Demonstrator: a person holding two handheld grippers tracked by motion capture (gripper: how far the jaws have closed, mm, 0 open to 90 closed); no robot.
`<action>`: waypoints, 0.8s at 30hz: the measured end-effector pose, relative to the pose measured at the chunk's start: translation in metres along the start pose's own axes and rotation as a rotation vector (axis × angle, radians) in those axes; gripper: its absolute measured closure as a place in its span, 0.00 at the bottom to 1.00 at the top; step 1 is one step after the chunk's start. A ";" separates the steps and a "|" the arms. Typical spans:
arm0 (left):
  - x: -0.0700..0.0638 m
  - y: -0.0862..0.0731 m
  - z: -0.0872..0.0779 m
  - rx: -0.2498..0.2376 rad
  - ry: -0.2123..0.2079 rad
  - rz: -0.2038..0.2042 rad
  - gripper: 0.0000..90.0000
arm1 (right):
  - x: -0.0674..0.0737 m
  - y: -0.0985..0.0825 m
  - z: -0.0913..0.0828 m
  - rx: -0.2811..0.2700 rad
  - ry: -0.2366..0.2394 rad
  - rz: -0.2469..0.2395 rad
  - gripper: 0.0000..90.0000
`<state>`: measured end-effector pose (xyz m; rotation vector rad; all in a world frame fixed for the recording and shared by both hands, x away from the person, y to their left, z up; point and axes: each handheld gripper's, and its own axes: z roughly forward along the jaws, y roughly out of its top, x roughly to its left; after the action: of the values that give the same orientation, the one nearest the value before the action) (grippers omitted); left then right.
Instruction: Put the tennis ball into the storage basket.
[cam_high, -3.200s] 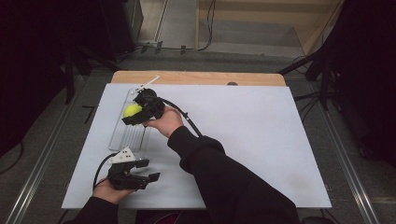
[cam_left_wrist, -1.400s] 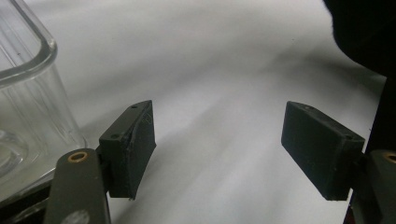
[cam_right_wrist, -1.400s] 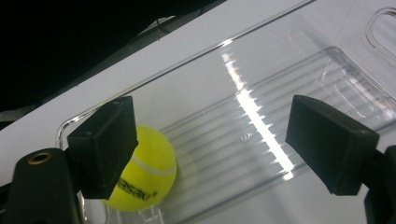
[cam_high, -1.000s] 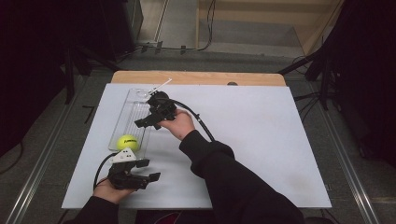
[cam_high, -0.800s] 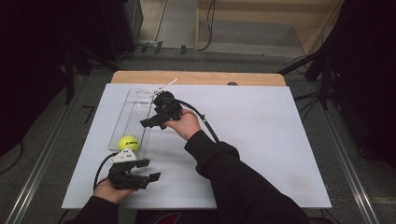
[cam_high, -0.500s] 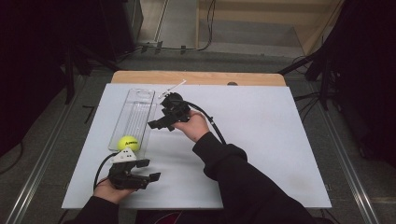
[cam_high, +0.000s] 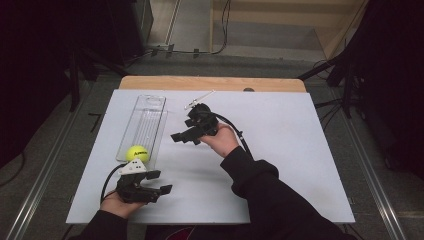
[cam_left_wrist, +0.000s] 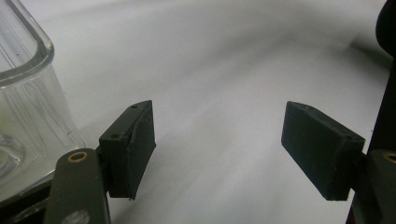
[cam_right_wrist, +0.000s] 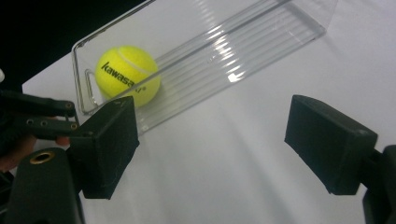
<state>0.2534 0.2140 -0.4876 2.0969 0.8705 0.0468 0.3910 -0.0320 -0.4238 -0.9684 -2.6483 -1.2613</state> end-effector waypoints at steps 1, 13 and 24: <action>0.000 0.000 0.000 0.000 0.001 0.000 0.29 | 0.000 -0.001 -0.001 0.001 -0.003 -0.004 0.17; 0.000 0.000 0.000 0.000 0.001 -0.004 0.29 | -0.003 -0.026 -0.021 -0.011 0.014 -0.008 0.17; 0.000 0.000 0.001 0.002 0.005 0.000 0.29 | -0.008 -0.049 -0.033 0.004 -0.012 0.001 0.17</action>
<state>0.2538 0.2130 -0.4881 2.0996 0.8738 0.0509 0.3632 -0.0826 -0.4380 -0.9795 -2.6575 -1.2542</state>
